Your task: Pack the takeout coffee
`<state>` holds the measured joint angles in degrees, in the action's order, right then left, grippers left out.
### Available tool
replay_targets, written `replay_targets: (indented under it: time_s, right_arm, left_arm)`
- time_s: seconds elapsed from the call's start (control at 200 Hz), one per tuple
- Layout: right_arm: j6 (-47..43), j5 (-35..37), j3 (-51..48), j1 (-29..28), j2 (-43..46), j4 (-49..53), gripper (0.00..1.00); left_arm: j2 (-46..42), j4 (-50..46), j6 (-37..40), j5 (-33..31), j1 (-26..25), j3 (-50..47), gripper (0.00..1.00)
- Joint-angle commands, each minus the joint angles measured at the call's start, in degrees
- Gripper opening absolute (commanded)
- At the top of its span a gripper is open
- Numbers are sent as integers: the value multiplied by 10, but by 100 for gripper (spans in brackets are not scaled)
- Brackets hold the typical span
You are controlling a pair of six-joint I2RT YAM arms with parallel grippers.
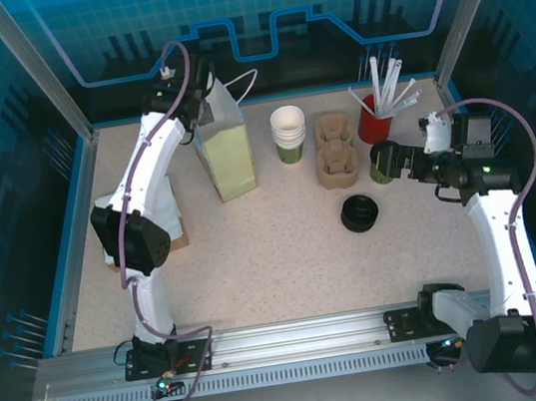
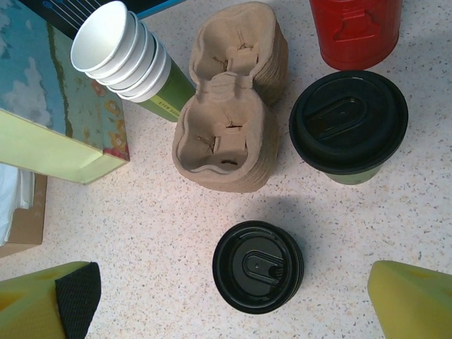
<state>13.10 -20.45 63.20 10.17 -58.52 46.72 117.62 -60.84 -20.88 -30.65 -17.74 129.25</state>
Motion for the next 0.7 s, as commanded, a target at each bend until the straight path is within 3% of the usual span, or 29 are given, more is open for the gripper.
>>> replay_targets:
  time_s: [0.0, 0.37, 0.695]
  right_arm:
    - [3, -10, -4, 8, 0, 3, 100]
    - [5, -9, -4, 8, 2, 8, 100]
    - [10, -10, 2, 8, 5, 15, 100]
  left_arm:
    - [6, 5, -4, 14, 4, -5, 26]
    - [-14, 11, 7, 35, 4, -18, 0]
    - [-98, 27, 26, 67, 3, -77, 0]
